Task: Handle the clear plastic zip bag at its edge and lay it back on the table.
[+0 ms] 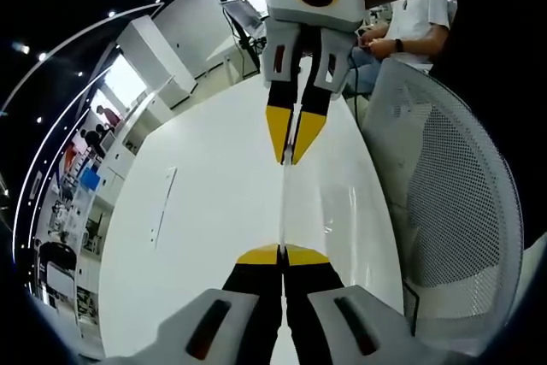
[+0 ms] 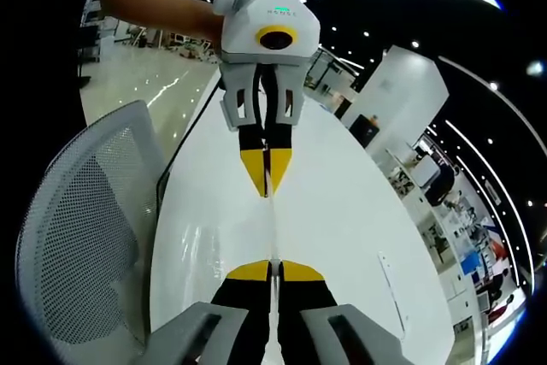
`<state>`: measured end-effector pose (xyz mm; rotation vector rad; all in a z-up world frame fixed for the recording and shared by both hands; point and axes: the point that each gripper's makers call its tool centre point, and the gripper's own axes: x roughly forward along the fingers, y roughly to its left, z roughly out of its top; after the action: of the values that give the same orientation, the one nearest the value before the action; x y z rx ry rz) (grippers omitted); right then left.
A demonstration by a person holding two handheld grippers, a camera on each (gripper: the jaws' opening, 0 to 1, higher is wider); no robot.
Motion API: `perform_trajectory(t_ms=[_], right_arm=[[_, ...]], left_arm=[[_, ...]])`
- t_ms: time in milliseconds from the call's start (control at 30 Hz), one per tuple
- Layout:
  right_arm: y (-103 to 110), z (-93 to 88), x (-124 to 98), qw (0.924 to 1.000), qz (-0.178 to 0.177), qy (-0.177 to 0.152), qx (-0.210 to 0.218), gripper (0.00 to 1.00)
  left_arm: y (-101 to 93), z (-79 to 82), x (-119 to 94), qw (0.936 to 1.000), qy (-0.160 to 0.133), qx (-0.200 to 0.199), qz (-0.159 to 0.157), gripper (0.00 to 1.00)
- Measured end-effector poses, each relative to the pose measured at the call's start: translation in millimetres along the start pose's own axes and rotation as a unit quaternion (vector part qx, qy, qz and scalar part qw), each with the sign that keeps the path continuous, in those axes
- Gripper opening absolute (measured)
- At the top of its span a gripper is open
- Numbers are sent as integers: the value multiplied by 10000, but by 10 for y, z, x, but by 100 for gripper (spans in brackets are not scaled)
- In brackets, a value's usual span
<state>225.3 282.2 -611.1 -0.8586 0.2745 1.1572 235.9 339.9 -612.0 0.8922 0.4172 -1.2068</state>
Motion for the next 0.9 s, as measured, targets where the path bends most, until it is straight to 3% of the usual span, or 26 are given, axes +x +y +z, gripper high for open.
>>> perform_trajectory(t_ms=[900], right_arm=[[2,-62,-17,10000,10,54,40,0]], left_arm=[[-2,-68,-25,10000,23,-62,1,0]])
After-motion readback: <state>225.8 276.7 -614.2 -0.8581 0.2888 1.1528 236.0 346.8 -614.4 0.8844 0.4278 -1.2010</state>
